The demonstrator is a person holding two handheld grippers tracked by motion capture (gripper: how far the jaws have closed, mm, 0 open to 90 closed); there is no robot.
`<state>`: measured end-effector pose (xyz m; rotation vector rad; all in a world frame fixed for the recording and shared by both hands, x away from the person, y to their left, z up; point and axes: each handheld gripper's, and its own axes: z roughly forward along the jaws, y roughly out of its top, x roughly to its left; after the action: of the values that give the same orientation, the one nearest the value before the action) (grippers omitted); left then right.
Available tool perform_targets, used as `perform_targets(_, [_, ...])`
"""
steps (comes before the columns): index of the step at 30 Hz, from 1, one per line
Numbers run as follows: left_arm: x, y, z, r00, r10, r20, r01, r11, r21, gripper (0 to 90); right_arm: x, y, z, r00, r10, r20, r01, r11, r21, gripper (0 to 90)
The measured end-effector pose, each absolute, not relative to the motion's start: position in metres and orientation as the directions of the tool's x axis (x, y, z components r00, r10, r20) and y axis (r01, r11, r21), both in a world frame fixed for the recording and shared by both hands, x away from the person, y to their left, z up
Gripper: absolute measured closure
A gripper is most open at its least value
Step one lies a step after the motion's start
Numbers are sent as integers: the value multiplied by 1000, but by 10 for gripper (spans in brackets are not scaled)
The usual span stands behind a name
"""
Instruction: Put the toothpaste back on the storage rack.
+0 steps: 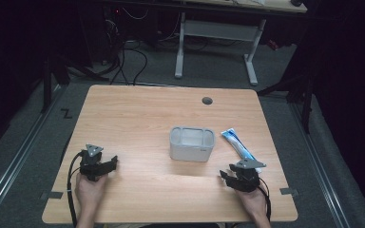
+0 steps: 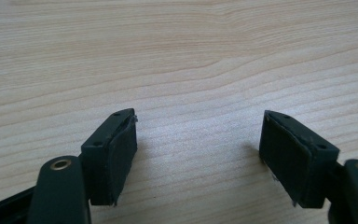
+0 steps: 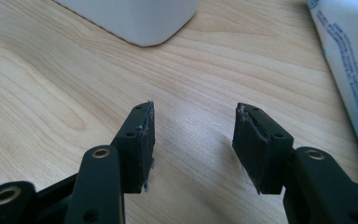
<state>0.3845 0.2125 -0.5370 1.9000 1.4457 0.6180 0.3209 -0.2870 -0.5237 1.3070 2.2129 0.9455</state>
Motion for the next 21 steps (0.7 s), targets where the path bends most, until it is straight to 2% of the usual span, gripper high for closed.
perform_targets(21, [384, 212, -537, 277, 961, -20, 648, -172, 742, 281, 305, -311, -518, -430, 902, 32, 587, 252, 769, 477])
